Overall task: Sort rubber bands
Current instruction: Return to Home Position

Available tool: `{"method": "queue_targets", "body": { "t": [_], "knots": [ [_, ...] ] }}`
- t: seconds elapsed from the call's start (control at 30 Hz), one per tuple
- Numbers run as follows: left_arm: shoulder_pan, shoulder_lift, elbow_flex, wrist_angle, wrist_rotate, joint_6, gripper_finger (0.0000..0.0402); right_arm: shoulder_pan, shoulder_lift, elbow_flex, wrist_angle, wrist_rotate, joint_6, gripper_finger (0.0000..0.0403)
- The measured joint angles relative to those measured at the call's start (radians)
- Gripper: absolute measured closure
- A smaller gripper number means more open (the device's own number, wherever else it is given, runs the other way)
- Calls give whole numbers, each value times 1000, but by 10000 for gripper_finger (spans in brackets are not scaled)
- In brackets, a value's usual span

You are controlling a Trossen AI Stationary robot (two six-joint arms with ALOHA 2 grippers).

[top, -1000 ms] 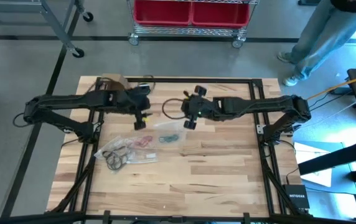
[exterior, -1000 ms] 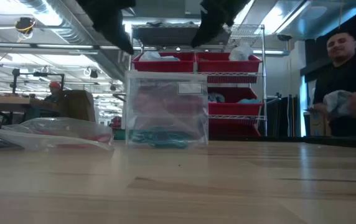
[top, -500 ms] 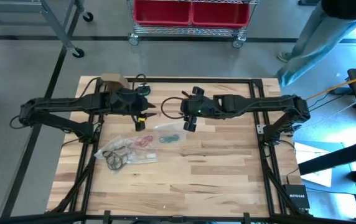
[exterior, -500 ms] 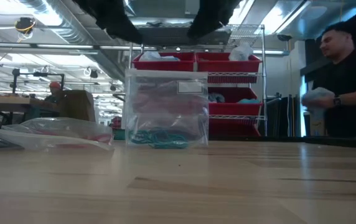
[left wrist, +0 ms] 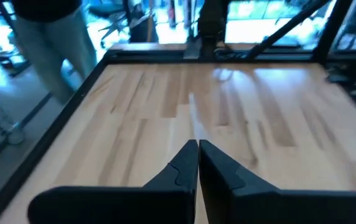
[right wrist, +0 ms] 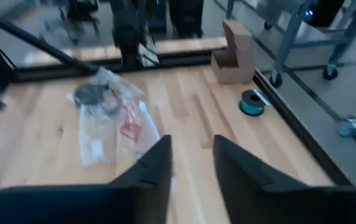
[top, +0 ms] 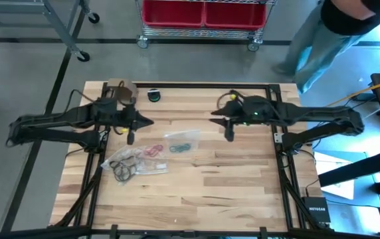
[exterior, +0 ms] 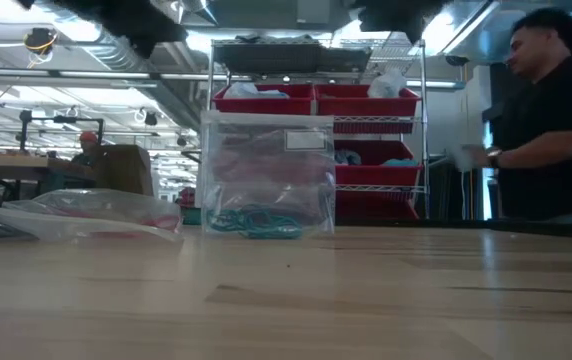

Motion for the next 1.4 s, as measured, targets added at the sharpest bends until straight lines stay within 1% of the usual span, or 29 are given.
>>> {"method": "queue_targets", "body": {
  "t": [0.07,0.2,0.23,0.3,0.37,0.47,0.53,0.6,0.73,0.97,1.2,1.4],
  "knots": [
    [1,-49,-47,24,20,-30,396,-4,-64,-92,82,-22,23,312],
    [-1,-148,-160,83,22,-75,400,-3,-184,-276,248,-24,64,381],
    [-1,-171,-191,110,21,-85,400,-3,-209,-321,291,-24,76,391],
    [-1,-214,-253,178,13,-104,399,-3,-254,-401,379,-25,104,395],
    [-1,-255,-307,229,-8,-123,399,-3,-288,-473,446,-12,133,386],
    [-1,-305,-368,260,-48,-144,400,-3,-327,-556,514,27,166,381],
    [-1,-332,-400,271,-69,-154,400,-3,-340,-593,556,33,181,383],
    [-1,-361,-426,297,-81,-154,400,-3,-342,-616,578,33,182,389],
    [-1,-410,-430,305,-99,-153,399,-3,-338,-649,635,31,182,401],
    [-1,-510,-429,308,-154,-155,399,-3,-339,-655,682,34,178,401],
    [-1,-605,-429,308,-158,-205,399,-3,-341,-655,682,32,162,402],
    [-1,-651,-429,300,-158,-210,399,-3,-341,-655,677,32,178,402]
  ]
}}
